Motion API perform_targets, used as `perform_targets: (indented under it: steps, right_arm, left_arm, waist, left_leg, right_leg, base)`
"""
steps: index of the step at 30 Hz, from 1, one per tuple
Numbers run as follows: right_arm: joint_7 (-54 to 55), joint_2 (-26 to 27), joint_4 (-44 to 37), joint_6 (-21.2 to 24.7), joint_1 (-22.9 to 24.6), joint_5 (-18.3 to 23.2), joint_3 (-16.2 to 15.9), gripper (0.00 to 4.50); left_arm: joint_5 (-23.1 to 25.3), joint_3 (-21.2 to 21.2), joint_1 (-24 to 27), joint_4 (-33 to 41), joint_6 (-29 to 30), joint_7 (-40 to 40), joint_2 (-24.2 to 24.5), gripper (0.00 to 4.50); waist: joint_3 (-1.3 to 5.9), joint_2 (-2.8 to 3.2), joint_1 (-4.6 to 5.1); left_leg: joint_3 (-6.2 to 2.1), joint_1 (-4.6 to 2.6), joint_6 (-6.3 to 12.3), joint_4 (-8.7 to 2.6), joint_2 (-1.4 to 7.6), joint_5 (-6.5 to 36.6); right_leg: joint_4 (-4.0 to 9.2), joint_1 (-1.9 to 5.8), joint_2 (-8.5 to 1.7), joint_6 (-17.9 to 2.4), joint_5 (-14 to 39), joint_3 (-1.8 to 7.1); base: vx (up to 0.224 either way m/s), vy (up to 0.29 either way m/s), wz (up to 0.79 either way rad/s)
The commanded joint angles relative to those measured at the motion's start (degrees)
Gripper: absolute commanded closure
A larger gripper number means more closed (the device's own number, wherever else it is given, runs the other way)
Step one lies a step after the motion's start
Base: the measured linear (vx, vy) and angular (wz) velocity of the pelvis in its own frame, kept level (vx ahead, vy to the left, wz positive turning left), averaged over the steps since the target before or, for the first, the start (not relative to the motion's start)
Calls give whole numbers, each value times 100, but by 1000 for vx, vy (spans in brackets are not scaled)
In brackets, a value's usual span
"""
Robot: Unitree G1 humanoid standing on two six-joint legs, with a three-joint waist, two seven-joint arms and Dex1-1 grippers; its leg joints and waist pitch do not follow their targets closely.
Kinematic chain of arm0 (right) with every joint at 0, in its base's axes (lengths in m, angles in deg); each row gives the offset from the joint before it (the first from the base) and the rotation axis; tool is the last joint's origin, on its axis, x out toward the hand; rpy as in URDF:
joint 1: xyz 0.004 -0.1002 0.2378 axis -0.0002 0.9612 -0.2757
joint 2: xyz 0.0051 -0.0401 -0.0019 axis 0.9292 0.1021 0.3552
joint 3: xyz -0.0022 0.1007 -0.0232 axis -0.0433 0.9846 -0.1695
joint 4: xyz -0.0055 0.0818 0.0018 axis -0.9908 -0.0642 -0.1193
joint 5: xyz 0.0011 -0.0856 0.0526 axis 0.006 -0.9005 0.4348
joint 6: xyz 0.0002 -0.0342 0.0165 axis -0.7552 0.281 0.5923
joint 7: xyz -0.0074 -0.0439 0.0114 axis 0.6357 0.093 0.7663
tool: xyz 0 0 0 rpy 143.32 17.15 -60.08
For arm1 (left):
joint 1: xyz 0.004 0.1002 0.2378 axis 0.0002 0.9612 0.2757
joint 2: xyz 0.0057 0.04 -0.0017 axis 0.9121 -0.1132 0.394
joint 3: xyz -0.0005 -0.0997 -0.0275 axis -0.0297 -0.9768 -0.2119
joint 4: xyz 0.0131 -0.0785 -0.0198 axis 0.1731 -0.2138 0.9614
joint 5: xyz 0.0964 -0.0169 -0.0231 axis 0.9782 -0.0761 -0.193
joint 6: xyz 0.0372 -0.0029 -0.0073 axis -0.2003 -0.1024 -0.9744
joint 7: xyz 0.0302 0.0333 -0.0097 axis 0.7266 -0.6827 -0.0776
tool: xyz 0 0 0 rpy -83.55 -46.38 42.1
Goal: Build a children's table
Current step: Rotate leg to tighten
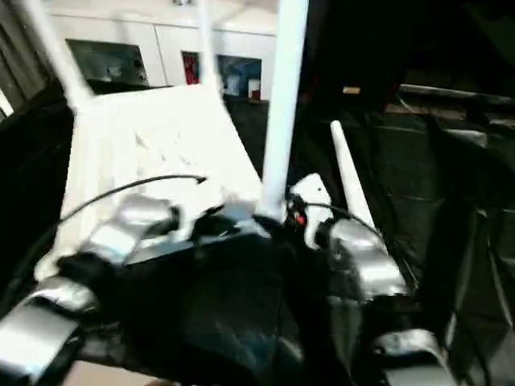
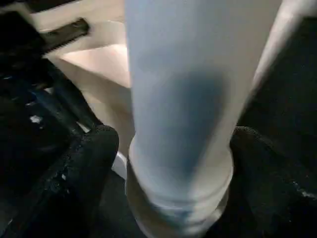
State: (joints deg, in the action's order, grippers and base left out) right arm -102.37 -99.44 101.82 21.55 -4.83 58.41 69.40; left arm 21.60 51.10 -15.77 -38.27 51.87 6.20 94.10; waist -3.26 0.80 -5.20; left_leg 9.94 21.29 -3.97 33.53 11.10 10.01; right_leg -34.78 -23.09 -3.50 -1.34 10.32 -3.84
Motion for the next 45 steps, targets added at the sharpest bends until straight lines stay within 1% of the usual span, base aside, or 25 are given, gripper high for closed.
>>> perform_targets:
  steps: [1,3,8,9,10,11,13,14,18,20,22,25,27,29,30,32,33,34,35,36,37,39,40,42,45]
  right_arm:
    - [-333,-149,-145,-2,23,58,-42,56]
    - [-618,-286,-175,-101,1,6,-100,56]
    - [-937,-392,-223,-121,-37,38,-262,56]
    - [-994,-410,-235,-123,-37,36,-309,73]
    - [-1106,-417,-259,-107,-27,43,-356,73]
    - [-1145,-417,-269,-93,-22,47,-369,73]
    - [-1199,-417,-285,-69,-14,52,-386,93]
    - [-1233,-401,-284,-47,-7,56,-381,109]
    - [-1301,-386,-285,-3,15,92,-380,128]
    - [-1296,-381,-328,56,80,141,-386,148]
    - [-1201,-345,-342,137,148,159,-352,166]
    - [-708,-185,-191,218,208,68,-230,178]
    - [79,54,86,246,194,-111,-75,185]
    - [867,346,317,366,156,-161,121,187]
    - [1782,698,555,518,72,-168,359,187]
    - [2388,921,719,546,-5,-228,462,188]
    - [2870,1124,863,577,-94,-280,525,188]
    - [3020,1198,905,598,-126,-290,545,188]
    - [3184,1306,963,638,-187,-284,564,188]
    - [3242,1456,1007,629,-284,-291,531,188]
    - [3226,1475,1007,619,-297,-294,518,188]
    - [3072,1541,956,492,-344,-329,441,188]
    - [3025,1539,935,458,-344,-333,424,132]
    - [2629,1416,767,292,-330,-314,353,118]
    - [2269,1240,640,200,-316,-291,281,90]
  left_arm:
    - [-313,62,104,329,-150,518,14,450]
    - [-403,54,243,517,-124,842,187,450]
    - [-457,19,337,685,-66,1015,317,450]
    - [-467,11,350,715,-43,1030,332,450]
    - [-475,5,359,735,-49,1039,367,450]
    - [-470,-1,364,751,-46,1035,379,450]
    - [-460,-13,372,780,-35,1029,395,450]
    - [-464,-25,375,806,-14,1035,405,450]
    - [-471,-49,373,851,28,1013,403,450]
    - [-473,-70,367,854,50,962,379,450]
    - [-460,-103,337,813,92,830,324,450]
    - [-333,-154,210,598,131,377,177,450]
    - [-113,-194,-1,233,142,-317,-16,450]
    - [-30,-280,-207,-100,239,-934,-274,450]
    - [38,-337,-423,-419,337,-1550,-577,450]
    - [70,-394,-580,-638,396,-2021,-796,450]
    - [59,-467,-725,-817,452,-2414,-998,450]
    - [51,-491,-772,-870,472,-2533,-1065,450]
    - [57,-504,-835,-932,473,-2681,-1144,450]
    - [71,-498,-929,-1012,428,-2780,-1244,450]
    - [72,-495,-942,-1021,417,-2778,-1257,450]
    - [83,-489,-1012,-1091,335,-2715,-1303,450]
    - [83,-486,-1016,-1091,324,-2690,-1302,450]
    - [78,-453,-983,-1047,263,-2427,-1221,450]
    - [71,-408,-927,-1025,162,-2156,-1109,450]
  waist:
    - [394,-15,-28]
    - [380,-12,-30]
    - [370,-20,-41]
    - [377,-20,-46]
    - [380,-20,-51]
    - [384,-56,-62]
    - [384,-37,-60]
    - [385,-37,-60]
    - [387,-48,-66]
    - [386,-28,-68]
    - [392,-41,-67]
    - [383,-47,-53]
    - [364,-47,-35]
    - [349,-58,9]
    - [345,-45,24]
    - [342,-60,46]
    - [341,-19,57]
    - [351,-28,58]
    - [364,25,37]
    - [371,-13,44]
    - [382,-20,41]
    - [394,-5,27]
    - [397,-5,23]
    - [403,-19,7]
    - [398,-22,13]
  left_leg:
    - [-51,-62,382,-360,242,1137]
    - [-37,-69,357,-371,245,1232]
    - [-46,-78,288,-384,244,1289]
    - [-39,-74,292,-373,235,1256]
    - [-40,-75,294,-370,235,1231]
    - [-44,-61,313,-370,235,1146]
    - [-43,-64,325,-369,241,1121]
    - [-39,-67,330,-365,238,1114]
    - [-38,-61,338,-359,231,1084]
    - [-42,-64,326,-361,230,1106]
    - [-42,-61,324,-359,233,1069]
    - [-48,-67,281,-368,222,1114]
    - [-38,-77,216,-367,200,1189]
    - [-53,-101,99,-381,180,1387]
    - [-63,-119,56,-385,175,1455]
    - [-71,-112,33,-391,157,1493]
    - [-72,-132,6,-389,165,1539]
    - [-75,-134,3,-382,160,1530]
    - [-88,-116,28,-388,161,1448]
    - [-79,-92,69,-388,161,1404]
    - [-76,-94,85,-384,157,1361]
    - [-68,-69,158,-370,159,1206]
    - [-62,-69,179,-365,157,1189]
    - [-61,-53,263,-358,158,1108]
    - [-58,-48,326,-356,163,1085]
  right_leg:
    - [421,329,-487,-1290,1110,270]
    - [439,302,-476,-1277,1258,275]
    - [455,301,-481,-1200,1440,279]
    - [457,304,-481,-1182,1434,285]
    - [453,301,-482,-1178,1416,285]
    - [434,312,-484,-1171,1370,281]
    - [434,301,-480,-1176,1338,279]
    - [433,297,-474,-1188,1306,278]
    - [429,304,-472,-1192,1281,276]
    - [439,303,-478,-1166,1373,275]
    - [431,309,-474,-1160,1313,278]
    - [448,300,-475,-1139,1415,274]
    - [487,272,-469,-1069,1658,277]
    - [555,272,-478,-907,2218,264]
    - [571,251,-479,-855,2379,261]
    - [605,260,-480,-744,2598,249]
    - [627,231,-478,-735,2614,256]
    - [615,235,-480,-742,2575,255]
    - [596,256,-485,-765,2403,262]
    - [586,270,-470,-787,2165,266]
    - [571,273,-465,-809,2044,269]
    - [523,303,-466,-938,1563,277]
    - [521,304,-468,-957,1500,278]
    - [493,336,-474,-1022,1313,272]
    - [492,342,-471,-1055,1270,268]
  base:
    - [0,0,0]
    - [0,0,0]
    - [0,0,0]
    - [0,0,0]
    - [0,0,0]
    - [0,0,0]
    - [0,0,0]
    - [0,0,0]
    - [0,0,0]
    - [0,0,0]
    - [0,0,0]
    - [0,0,0]
    - [0,0,0]
    - [0,0,0]
    - [0,0,0]
    - [0,0,0]
    - [0,0,0]
    - [0,0,0]
    - [0,0,0]
    - [0,0,0]
    - [0,0,0]
    - [0,0,0]
    - [0,0,0]
    - [0,0,0]
    - [0,0,0]
